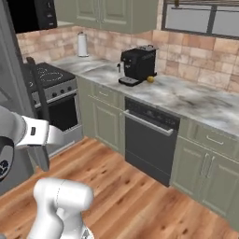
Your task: Place the beer on the top shelf of the fridge to keep it out of children's reach, and place the lemon and squash on lower shelves for easy access.
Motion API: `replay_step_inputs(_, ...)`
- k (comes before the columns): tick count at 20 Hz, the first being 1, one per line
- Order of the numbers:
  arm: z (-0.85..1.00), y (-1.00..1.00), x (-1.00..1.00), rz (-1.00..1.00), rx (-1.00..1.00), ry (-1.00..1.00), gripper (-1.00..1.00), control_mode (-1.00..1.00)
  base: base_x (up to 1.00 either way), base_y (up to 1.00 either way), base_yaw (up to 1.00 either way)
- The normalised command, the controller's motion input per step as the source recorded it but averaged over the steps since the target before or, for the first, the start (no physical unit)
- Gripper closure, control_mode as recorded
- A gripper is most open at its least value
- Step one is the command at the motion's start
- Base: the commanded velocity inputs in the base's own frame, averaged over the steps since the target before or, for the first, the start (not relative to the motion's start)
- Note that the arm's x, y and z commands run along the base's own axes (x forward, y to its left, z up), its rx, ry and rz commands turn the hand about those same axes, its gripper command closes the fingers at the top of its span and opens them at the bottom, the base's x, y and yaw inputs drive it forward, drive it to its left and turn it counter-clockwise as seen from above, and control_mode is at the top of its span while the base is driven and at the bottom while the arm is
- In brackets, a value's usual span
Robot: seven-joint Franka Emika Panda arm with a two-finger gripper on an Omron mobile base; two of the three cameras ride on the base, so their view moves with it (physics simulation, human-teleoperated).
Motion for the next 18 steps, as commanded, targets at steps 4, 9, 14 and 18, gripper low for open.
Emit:
replay_step_inputs(4,0.0,0.0,0.0,0.0,0.0,0.0,-1.0,1.0,0.79,-0.45,-0.28)
replay_step_inputs(9,0.0,0.0,0.0,0.0,0.0,0.0,-1.0,1.0,0.87,-0.32,-0.21)
replay_step_inputs(14,0.0,0.0,0.0,0.0,0.0,0.0,-1.0,1.0,0.88,0.04,-0.04)
replay_step_inputs(18,0.0,0.0,0.0,0.0,0.0,0.0,-1.0,1.0,0.88,0.32,-0.01)
